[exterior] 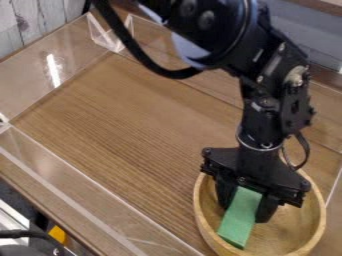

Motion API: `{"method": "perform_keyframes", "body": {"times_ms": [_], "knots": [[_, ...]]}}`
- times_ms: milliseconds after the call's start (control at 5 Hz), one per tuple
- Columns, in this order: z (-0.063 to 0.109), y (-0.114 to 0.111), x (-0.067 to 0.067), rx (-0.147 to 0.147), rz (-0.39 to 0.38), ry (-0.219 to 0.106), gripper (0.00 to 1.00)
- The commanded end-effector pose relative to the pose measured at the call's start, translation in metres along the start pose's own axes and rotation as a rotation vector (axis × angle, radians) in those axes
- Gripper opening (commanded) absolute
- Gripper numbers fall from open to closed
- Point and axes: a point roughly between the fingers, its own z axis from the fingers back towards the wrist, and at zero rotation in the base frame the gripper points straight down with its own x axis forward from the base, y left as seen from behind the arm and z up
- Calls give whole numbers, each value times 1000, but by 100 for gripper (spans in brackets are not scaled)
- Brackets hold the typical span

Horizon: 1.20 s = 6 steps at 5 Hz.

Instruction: Put the green block in the brown bowl

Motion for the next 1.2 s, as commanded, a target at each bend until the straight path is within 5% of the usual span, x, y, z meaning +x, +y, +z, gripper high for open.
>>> {"method": "perform_keyframes", "body": {"times_ms": [0,1000], "knots": [[15,5,1,-23,-36,-37,100],[61,31,12,-16,259,-99,100]]}}
